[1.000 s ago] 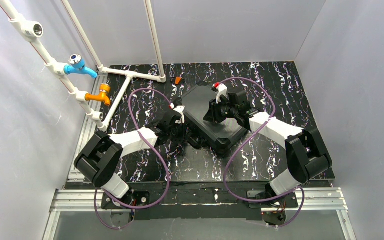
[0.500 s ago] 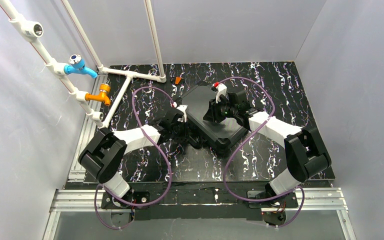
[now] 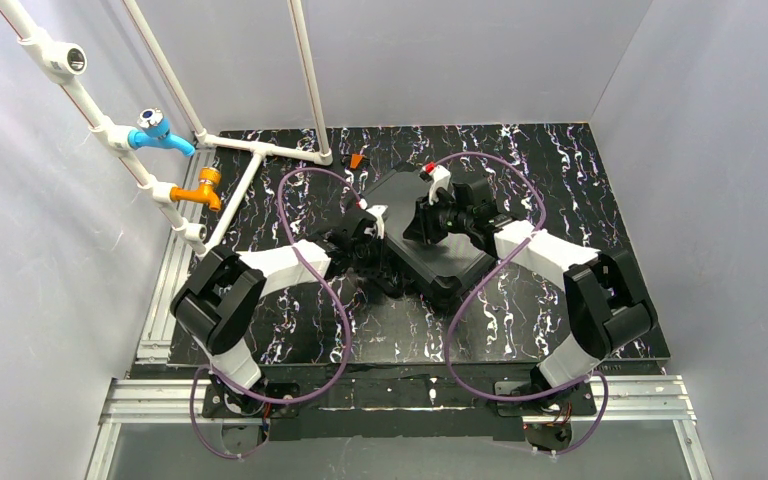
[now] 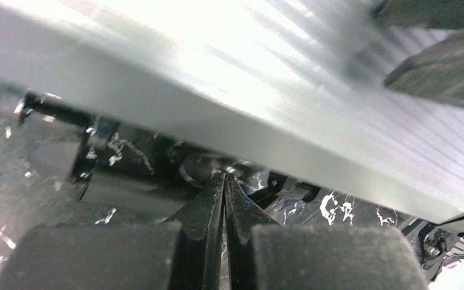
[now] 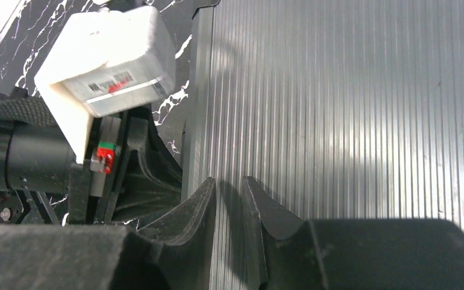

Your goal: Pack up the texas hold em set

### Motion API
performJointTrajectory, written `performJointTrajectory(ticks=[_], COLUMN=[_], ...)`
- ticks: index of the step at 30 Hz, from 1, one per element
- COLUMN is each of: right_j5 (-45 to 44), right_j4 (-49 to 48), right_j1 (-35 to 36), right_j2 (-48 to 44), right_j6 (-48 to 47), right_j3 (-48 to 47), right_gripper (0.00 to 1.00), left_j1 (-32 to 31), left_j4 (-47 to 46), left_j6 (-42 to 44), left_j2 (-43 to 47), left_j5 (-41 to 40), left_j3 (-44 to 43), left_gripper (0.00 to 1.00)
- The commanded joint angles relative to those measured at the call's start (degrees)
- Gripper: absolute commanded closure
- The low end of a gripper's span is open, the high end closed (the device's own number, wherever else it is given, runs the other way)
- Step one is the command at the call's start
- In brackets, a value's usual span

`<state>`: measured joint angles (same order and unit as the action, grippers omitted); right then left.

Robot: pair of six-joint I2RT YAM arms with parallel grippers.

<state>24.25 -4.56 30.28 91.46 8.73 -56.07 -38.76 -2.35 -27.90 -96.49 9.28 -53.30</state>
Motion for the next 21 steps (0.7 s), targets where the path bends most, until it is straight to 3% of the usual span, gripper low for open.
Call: performJointTrajectory(ticks=[1, 13, 21], right_j5=[-2.0, -2.1, -2.4], right_j4=[13.9, 13.9, 14.1], right_j1=[1.1, 1.3, 1.5], right_j2=[5.5, 6.1, 6.1], right_j6=[-1.5, -1.3, -1.2], right_j3=[3.2, 2.9, 2.7], right_gripper=[0.69, 0.69, 0.69], left_j1=[-0.2, -0.1, 0.1], left_j4=[-6.0, -6.0, -5.4], left_j6=[1.0, 1.5, 1.3], left_j2=[-1.4, 0.3, 6.4], left_j5=[0.0, -0.7, -3.5], left_j3=[-4.2, -3.2, 1.5], left_gripper=[1.0, 1.0, 1.0])
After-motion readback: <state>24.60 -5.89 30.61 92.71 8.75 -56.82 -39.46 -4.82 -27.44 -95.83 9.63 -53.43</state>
